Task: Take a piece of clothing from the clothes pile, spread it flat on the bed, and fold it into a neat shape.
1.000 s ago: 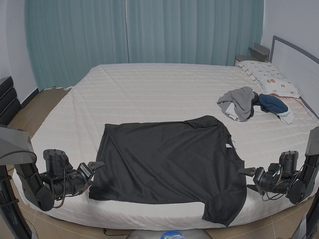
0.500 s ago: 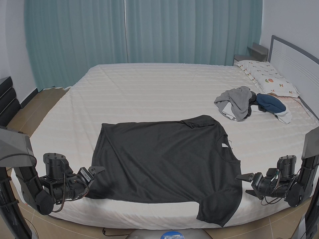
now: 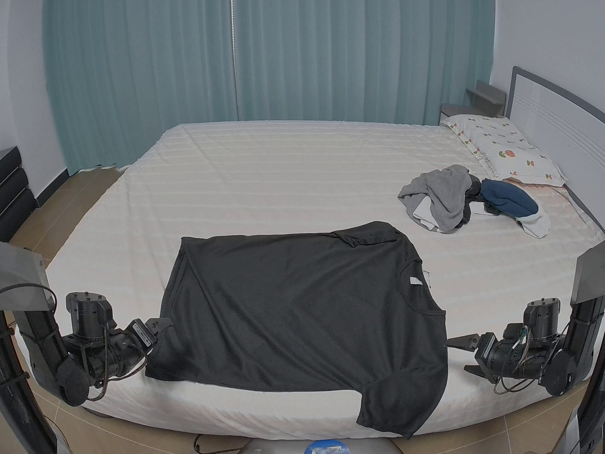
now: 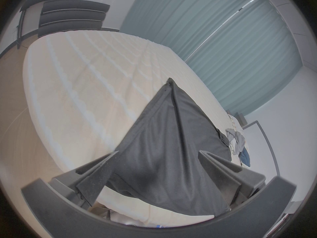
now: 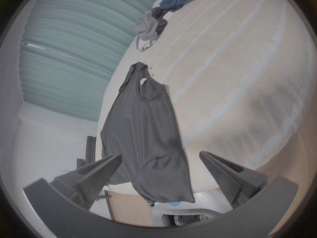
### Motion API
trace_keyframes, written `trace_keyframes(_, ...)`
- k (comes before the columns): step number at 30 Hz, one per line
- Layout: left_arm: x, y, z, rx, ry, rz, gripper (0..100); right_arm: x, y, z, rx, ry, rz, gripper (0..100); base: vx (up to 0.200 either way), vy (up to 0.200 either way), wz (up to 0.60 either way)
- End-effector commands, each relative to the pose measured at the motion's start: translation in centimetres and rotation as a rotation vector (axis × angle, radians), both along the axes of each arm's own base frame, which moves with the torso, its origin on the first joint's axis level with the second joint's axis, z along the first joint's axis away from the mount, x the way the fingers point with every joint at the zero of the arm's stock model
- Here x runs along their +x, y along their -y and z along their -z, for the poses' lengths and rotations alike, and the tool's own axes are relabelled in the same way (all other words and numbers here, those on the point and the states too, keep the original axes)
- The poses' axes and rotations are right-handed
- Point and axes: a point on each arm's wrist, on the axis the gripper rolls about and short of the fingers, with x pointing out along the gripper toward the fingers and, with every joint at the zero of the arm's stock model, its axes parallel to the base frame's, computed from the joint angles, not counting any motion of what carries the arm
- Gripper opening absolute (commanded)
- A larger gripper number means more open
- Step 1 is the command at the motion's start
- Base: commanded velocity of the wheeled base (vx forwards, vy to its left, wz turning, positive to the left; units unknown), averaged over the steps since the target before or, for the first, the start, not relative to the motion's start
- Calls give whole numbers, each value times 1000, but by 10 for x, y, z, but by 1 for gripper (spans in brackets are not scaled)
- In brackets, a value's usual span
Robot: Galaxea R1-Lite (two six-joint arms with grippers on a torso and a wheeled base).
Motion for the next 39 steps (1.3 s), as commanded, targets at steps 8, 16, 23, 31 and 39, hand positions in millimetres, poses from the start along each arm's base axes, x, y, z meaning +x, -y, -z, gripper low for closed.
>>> trace_keyframes(8,-1,-5,20,-43,-88,27,100,-6,-6,6,-14,-34,-44,100,0,0,0)
trace_keyframes(16,2,-5,29,-43,-117,32,100,-6,-6,9,-16,-44,-45,100,0,0,0)
trace_keyframes(23,-3,-12,37,34,-148,66,0,-6,-6,9,-16,-44,-45,100,0,0,0)
trace_keyframes(31,-13,-28,40,134,-181,89,0,-6,-6,9,-17,-45,-46,100,0,0,0)
trace_keyframes(39,-24,-32,34,196,-173,119,0,-6,-6,9,-17,-45,-44,100,0,0,0)
